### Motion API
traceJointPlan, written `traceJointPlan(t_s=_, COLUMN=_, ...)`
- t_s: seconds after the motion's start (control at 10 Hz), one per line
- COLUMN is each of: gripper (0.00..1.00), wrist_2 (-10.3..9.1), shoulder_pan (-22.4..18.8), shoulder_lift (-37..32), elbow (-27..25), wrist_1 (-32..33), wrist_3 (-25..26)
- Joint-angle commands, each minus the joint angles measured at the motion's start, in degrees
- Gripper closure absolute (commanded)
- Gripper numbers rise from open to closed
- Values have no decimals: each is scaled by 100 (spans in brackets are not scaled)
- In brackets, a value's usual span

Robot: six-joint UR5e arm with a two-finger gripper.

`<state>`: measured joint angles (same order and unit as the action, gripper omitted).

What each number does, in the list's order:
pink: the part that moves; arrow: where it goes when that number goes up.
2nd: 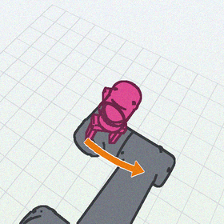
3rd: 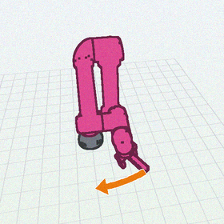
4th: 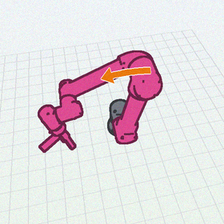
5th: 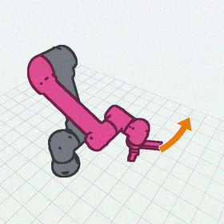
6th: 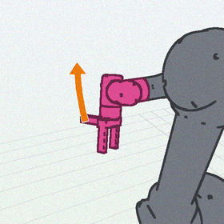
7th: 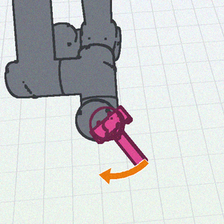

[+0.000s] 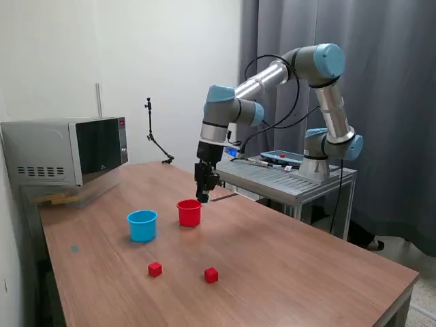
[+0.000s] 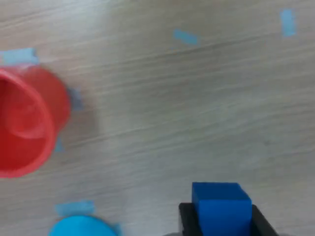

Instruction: Place red objects in the red bin, and blue objects in the blue bin.

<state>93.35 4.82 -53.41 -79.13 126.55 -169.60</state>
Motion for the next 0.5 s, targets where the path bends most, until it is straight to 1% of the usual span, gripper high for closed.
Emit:
traceJointPlan(t_s=0.0, gripper=100, wrist_2=-10, shoulder_pan=334, shoulder_lift=154, elbow=230, wrist_1=-165, wrist_3=-248)
traceJointPlan(t_s=0.1, gripper=100, wrist_2=-10, shoulder_pan=457, shoulder_lift=303, elbow=370, wrist_1=-305, wrist_3=-266)
traceJointPlan(t_s=0.2, gripper=100, wrist_2=-18, shoulder_pan=528, shoulder_lift=409, elbow=485, wrist_1=-315, wrist_3=-449)
traceJointPlan(t_s=0.4, gripper=100, wrist_2=-27, shoulder_pan=651, shoulder_lift=664, elbow=783, wrist_1=-333, wrist_3=-539)
